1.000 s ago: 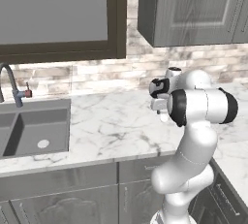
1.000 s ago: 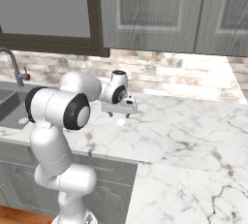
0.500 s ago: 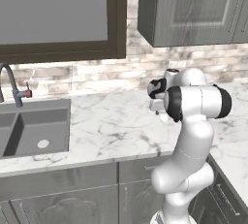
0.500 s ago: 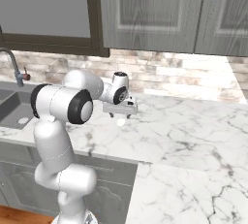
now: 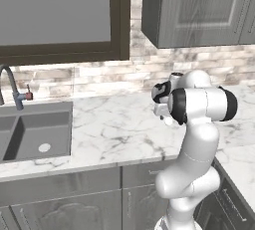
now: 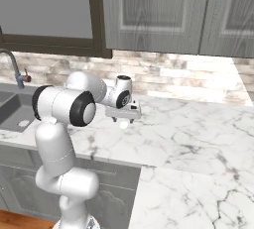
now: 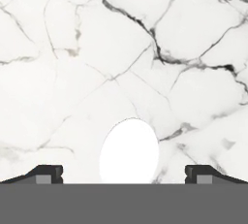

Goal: Gather the eggs and milk located in the vicinity of the sink area and place them right next to the bowl.

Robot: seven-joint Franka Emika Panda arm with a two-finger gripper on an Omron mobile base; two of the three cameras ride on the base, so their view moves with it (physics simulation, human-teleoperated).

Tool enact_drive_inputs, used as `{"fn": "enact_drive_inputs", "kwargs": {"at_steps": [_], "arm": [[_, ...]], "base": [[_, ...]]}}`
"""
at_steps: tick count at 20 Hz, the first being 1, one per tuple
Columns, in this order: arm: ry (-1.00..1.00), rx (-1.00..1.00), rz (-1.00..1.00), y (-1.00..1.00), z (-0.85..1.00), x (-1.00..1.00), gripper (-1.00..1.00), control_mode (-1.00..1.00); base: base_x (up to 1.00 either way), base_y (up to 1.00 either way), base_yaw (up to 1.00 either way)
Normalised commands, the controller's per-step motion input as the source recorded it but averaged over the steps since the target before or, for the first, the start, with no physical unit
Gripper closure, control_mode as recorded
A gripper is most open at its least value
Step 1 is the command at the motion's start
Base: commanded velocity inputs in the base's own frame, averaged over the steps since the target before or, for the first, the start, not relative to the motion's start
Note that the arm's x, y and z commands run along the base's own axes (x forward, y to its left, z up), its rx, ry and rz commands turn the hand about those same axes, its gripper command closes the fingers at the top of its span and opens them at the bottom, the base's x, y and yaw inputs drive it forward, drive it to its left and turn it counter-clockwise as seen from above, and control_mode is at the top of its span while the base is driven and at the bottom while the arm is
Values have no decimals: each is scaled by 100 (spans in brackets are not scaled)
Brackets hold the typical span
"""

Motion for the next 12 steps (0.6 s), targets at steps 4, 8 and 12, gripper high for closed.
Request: {"fn": "enact_drive_inputs", "kwargs": {"at_steps": [4,8,12], "arm": [[0,0,0,0,-13,4,-100,-100],[2,0,0,0,-16,4,-100,-100],[3,0,0,0,-16,0,-100,-100]], "base": [[0,0,0],[0,0,0],[0,0,0]]}}
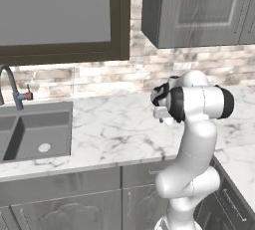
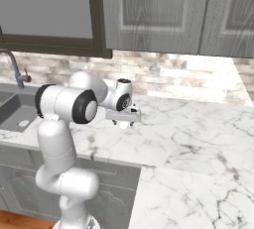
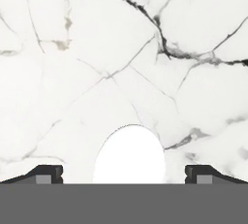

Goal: Gather the eggs and milk located in the vicinity of the sink area and place them right next to the bowl.

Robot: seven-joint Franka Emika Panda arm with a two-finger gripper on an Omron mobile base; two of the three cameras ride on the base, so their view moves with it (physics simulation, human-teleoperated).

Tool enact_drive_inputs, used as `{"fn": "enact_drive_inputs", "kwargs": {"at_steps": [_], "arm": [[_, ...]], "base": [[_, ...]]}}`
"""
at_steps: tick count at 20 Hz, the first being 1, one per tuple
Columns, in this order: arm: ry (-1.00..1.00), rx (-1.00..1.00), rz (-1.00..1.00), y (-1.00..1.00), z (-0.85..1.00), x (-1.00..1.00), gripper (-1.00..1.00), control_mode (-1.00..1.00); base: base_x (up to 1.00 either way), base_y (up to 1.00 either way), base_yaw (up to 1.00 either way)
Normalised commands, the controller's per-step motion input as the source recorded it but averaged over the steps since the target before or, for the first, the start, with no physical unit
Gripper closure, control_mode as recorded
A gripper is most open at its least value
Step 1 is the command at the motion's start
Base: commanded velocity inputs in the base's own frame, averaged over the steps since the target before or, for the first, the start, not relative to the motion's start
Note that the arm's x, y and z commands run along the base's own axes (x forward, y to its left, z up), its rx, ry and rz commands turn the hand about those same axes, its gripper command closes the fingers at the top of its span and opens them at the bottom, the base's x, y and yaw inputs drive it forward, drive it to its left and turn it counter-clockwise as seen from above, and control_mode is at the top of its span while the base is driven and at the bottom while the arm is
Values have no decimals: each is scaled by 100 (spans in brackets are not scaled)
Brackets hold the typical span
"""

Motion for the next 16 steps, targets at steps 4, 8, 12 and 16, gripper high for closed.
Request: {"fn": "enact_drive_inputs", "kwargs": {"at_steps": [4,8,12,16], "arm": [[3,0,0,0,-23,0,-100,-100],[2,0,0,0,-10,0,-100,-100],[1,0,0,0,0,0,100,-100],[0,0,0,0,0,0,100,-100]], "base": [[0,0,0],[0,0,0],[0,0,0],[0,0,0]]}}
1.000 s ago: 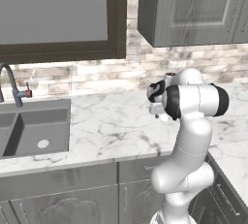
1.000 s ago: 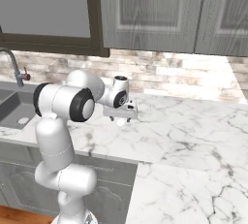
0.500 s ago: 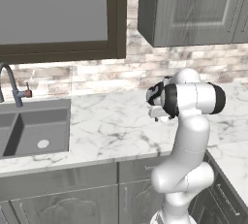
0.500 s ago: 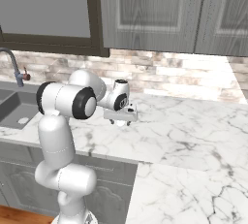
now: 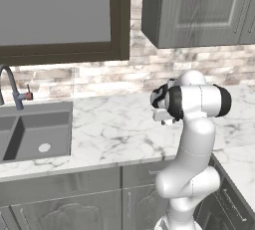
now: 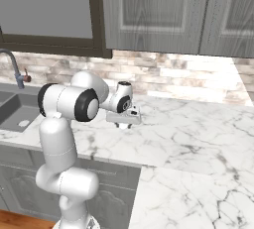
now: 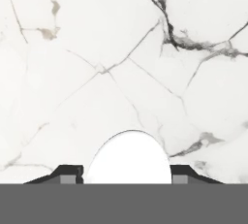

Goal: Gather the eggs and milk located in the vicinity of the sink area and place them right next to the bowl.

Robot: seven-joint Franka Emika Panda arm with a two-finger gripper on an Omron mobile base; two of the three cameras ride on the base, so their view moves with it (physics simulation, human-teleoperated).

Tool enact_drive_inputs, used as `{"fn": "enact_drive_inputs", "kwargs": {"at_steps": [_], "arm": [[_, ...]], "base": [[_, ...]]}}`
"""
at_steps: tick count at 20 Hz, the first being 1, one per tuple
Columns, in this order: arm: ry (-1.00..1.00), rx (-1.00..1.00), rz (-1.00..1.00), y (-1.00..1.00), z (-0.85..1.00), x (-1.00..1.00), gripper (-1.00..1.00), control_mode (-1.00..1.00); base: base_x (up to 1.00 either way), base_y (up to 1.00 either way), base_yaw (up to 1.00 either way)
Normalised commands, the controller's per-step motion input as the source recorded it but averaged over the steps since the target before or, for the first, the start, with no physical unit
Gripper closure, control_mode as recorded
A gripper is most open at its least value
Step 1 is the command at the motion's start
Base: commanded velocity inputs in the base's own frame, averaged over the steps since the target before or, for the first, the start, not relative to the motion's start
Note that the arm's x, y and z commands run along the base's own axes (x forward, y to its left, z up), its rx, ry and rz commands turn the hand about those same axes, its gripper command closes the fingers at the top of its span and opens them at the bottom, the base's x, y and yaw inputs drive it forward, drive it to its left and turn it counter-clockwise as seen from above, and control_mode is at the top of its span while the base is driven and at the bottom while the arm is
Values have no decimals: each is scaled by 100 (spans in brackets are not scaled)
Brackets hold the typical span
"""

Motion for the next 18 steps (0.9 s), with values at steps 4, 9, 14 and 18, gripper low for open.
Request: {"fn": "enact_drive_inputs", "kwargs": {"at_steps": [4,9,14,18], "arm": [[0,0,0,0,0,0,100,-100],[-1,0,0,2,0,-16,100,-100],[-12,0,5,8,8,-83,100,-100],[-4,0,11,9,47,-60,100,-100]], "base": [[0,0,0],[0,0,0],[0,0,0],[0,0,0]]}}
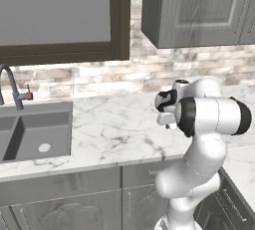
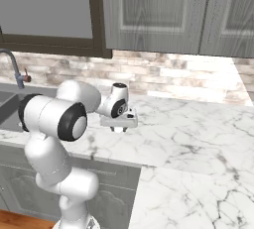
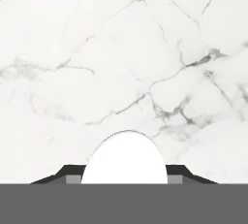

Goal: Gather the eggs and milk located in the vicinity of the sink area and place them right next to the bowl.

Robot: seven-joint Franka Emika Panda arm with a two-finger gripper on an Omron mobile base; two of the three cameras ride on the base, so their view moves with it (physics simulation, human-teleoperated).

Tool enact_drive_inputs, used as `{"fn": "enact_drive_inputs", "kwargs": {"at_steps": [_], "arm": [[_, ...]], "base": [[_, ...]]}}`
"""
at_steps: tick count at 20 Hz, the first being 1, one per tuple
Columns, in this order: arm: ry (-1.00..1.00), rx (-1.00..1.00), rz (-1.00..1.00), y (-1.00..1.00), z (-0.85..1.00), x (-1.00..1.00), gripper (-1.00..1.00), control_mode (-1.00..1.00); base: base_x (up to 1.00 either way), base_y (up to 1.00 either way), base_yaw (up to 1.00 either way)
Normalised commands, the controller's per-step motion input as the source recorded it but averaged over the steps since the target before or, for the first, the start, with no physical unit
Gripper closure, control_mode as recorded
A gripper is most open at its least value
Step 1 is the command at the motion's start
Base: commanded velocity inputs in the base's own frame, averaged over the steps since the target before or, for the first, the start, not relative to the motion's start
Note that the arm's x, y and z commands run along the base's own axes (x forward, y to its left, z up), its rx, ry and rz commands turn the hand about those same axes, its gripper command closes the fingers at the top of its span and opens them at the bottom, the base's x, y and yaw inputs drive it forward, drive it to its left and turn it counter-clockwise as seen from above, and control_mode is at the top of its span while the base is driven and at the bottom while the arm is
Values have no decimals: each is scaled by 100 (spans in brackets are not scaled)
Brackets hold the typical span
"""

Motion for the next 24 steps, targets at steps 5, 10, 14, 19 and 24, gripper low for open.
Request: {"fn": "enact_drive_inputs", "kwargs": {"at_steps": [5,10,14,19,24], "arm": [[-4,0,12,10,62,-62,100,-100],[-8,0,11,26,94,-71,100,-100],[0,0,11,26,94,-71,100,-100],[0,0,8,30,75,-80,100,-100],[2,0,1,28,59,-67,100,-100]], "base": [[0,0,0],[0,0,0],[0,0,0],[0,0,0],[0,0,0]]}}
